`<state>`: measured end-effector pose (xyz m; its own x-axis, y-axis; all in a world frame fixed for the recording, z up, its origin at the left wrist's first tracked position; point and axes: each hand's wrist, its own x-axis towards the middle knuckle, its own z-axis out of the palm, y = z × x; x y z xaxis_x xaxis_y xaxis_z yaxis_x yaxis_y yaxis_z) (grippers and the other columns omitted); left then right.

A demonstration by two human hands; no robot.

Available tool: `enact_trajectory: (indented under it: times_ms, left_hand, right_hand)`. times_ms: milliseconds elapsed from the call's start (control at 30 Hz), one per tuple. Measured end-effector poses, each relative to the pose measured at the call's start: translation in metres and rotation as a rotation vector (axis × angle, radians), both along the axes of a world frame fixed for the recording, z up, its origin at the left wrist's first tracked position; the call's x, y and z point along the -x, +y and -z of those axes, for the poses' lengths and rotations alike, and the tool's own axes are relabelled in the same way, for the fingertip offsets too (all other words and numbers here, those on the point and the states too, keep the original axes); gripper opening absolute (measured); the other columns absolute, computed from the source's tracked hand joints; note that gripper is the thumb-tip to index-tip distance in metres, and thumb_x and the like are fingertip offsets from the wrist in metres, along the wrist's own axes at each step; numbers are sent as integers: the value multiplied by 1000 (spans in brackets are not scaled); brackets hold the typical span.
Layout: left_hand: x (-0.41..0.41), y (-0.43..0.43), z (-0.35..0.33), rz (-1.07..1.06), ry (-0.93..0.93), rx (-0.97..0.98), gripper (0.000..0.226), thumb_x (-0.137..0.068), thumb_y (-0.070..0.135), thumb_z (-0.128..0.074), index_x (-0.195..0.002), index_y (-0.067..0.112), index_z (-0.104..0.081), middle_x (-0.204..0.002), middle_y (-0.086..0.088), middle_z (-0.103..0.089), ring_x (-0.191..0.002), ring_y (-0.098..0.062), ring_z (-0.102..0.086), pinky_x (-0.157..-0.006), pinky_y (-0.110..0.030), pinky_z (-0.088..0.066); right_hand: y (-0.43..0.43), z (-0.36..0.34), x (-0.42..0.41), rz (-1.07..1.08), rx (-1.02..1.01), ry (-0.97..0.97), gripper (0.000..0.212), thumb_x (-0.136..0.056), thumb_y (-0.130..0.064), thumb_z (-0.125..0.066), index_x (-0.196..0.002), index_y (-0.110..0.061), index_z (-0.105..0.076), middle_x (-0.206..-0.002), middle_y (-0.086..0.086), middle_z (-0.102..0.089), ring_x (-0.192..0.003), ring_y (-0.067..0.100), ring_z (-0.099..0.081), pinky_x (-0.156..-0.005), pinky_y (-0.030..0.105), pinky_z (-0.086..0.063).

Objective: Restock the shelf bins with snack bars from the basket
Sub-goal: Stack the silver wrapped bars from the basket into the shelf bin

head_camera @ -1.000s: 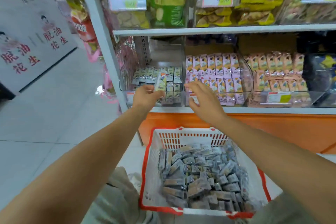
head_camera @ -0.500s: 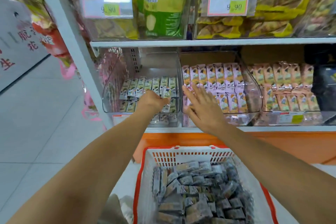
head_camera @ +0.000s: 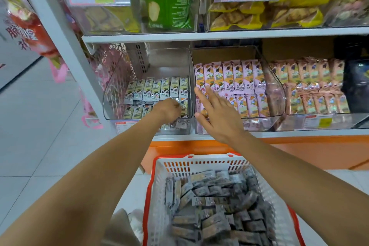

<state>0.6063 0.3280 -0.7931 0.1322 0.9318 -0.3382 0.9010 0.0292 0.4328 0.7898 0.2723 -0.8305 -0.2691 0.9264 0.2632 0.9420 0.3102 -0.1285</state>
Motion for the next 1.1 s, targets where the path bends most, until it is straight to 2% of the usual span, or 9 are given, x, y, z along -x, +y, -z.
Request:
enact_trajectory:
  times_ms: [100, 200, 333, 433, 533, 700, 800, 933, 1100]
  left_hand:
    - [-3, -4, -2, 60, 7, 17, 33, -101, 21, -41, -118, 2, -61, -115, -14, -60, -97, -25, -52, -85, -31, -43]
    - [-4, -4, -5, 72, -16, 29, 36, -102, 20, -41, -127, -1, -56, -131, -19, -56, -101, -23, -49, -94, -34, -42]
    - [2, -9, -8, 50, -61, -48, 21, -102, 21, -43, -114, 14, -59, -111, -12, -55, -99, -23, -50, -88, -31, -40]
    - [8, -29, -13, 16, -134, -235, 28, -100, 16, -45, -119, 10, -65, -118, -10, -65, -105, -28, -60, -90, -33, -49]
    - [15, -58, -13, 25, -188, -485, 28, -96, 11, -47, -115, 13, -67, -113, -7, -67, -101, -24, -62, -87, -36, -51]
    - [18, -107, -2, 47, -210, -786, 21, -90, 7, -52, -102, 15, -67, -90, 0, -50, -83, -16, -48, -69, -31, -40]
    - [4, -134, 21, 60, -216, -727, 18, -90, 8, -51, -99, 16, -65, -90, 2, -49, -78, -13, -45, -62, -31, -40]
    - [-26, -168, 71, 144, -191, -408, 19, -92, 12, -51, -104, 17, -65, -92, -2, -61, -78, -21, -58, -61, -31, -41]
    - [-69, -202, 138, 315, -70, 25, 23, -100, 19, -47, -118, 13, -60, -106, -9, -65, -85, -24, -60, -74, -35, -50]
  right_hand:
    - [0, 0, 0, -4, 3, 1, 64, -95, -63, -4, -149, -39, 21, -163, 9, -6, -148, 29, -18, -120, 44, -18]
    - [0, -1, 0, -6, -3, -1, 64, -94, -63, -5, -148, -40, 23, -163, 9, -6, -148, 29, -18, -119, 44, -18]
    - [0, -2, -1, -11, 18, -15, 64, -95, -63, -7, -146, -41, 25, -163, 9, -6, -148, 29, -17, -120, 44, -18]
    - [-1, -4, -2, -20, 37, 3, 64, -100, -59, -15, -149, -39, 20, -164, 7, 1, -150, 27, -10, -121, 43, -16]
    - [-12, -11, -6, -103, 35, 107, 62, -104, -47, -27, -155, -33, 5, -163, -1, 9, -151, 19, 0, -119, 40, -12]
    - [-54, -15, -22, -217, -43, 180, 53, -97, -21, -43, -149, -16, -34, -158, 4, -26, -142, 22, -28, -112, 42, -24]
    - [-89, -1, -38, -227, -101, 172, 49, -92, -14, -46, -141, -13, -46, -146, 7, -42, -131, 24, -40, -107, 41, -31]
    - [-132, 41, -73, -124, -51, 122, 45, -89, -11, -52, -135, -11, -52, -139, 10, -49, -125, 27, -46, -99, 43, -38]
    - [-180, 106, -120, 165, 320, -63, 56, -98, -24, -47, -150, -15, -29, -158, 11, -22, -143, 30, -26, -107, 46, -30]
